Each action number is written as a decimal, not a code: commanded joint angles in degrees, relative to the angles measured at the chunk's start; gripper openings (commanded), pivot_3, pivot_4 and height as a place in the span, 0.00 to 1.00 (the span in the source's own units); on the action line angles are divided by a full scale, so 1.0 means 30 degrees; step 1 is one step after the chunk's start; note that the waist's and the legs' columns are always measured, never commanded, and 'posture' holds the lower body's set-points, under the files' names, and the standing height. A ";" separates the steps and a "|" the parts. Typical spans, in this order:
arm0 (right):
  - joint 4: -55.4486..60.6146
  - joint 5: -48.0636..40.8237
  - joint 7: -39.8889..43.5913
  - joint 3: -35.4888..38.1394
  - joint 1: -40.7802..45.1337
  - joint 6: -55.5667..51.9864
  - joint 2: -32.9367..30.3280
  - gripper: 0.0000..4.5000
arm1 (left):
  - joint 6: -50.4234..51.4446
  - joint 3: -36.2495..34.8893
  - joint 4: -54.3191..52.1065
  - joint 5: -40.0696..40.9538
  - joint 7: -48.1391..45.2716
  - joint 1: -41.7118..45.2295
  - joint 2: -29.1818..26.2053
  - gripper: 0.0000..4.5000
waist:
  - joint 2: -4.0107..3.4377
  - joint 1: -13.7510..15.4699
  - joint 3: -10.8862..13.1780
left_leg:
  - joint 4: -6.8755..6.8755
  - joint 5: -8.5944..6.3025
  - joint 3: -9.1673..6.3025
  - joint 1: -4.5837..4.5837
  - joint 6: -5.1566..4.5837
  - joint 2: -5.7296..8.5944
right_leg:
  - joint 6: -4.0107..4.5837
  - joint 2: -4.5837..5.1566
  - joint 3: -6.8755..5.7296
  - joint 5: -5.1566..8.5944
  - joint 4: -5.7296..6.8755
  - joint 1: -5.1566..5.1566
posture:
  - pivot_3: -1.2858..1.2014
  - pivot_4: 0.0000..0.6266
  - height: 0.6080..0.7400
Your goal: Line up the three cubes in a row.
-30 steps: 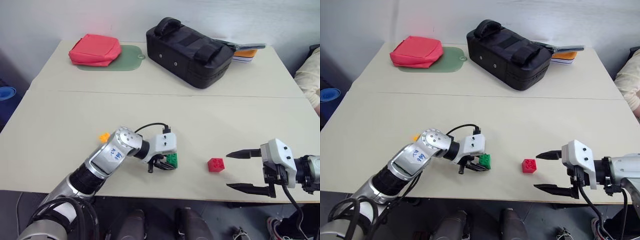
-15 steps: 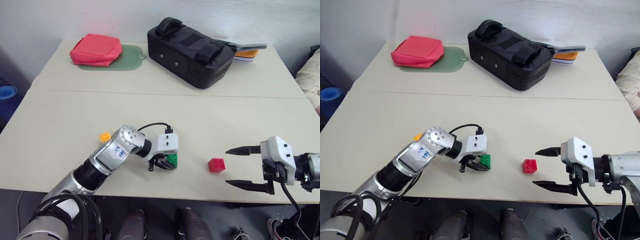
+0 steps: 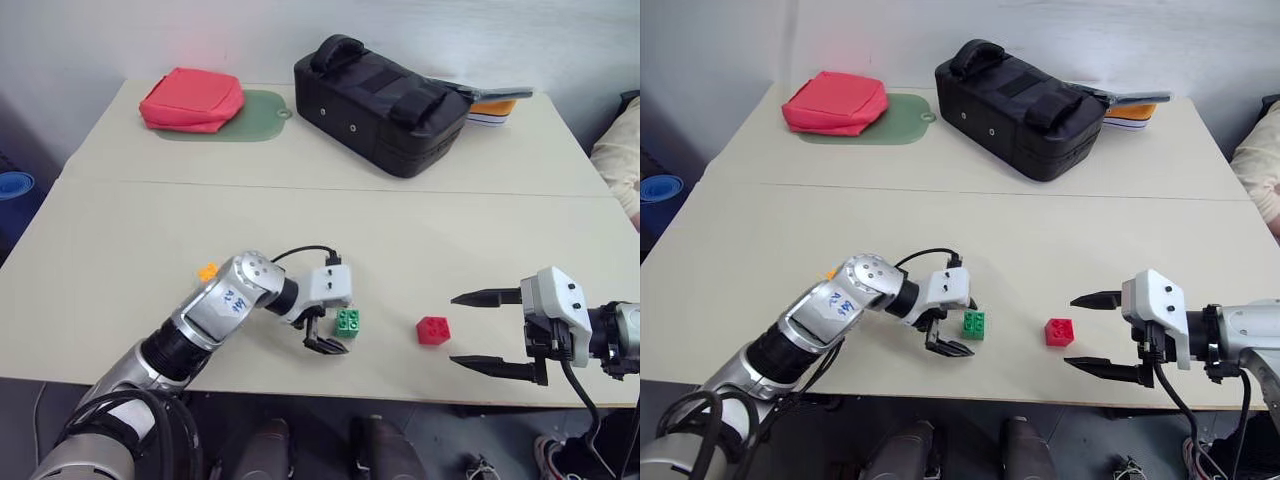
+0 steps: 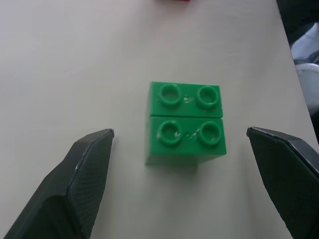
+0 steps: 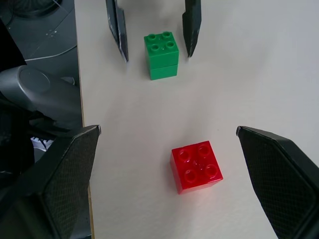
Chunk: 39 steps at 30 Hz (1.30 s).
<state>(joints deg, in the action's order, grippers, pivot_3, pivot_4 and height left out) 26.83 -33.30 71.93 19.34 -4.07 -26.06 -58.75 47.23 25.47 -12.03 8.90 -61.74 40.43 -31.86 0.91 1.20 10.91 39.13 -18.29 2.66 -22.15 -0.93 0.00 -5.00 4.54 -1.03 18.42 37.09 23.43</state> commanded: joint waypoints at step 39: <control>-0.2840 -0.1731 0.1221 -0.4103 0.9756 -0.1157 0.1139 1.00 | -0.7902 -1.2962 0.4123 0.1677 0.1497 -0.9304 -0.6703 1.00 | -0.0017 -0.0501 -0.0012 | -0.0123 -0.0045 -0.0096 -0.0002 0.0026 0.0044 | 0.0043 0.0139 -0.0123 0.0022 -0.0055 0.0017 | 0.52 0.24 1.00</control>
<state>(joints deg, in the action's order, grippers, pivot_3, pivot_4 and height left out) 16.69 -37.64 76.23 5.32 24.63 -29.99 -55.42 24.39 -15.15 -1.02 15.17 -57.81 11.35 -51.94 0.86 -0.30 10.87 38.77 -18.43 2.38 -22.17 -0.86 0.14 -4.88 4.95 -1.39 18.48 36.92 23.49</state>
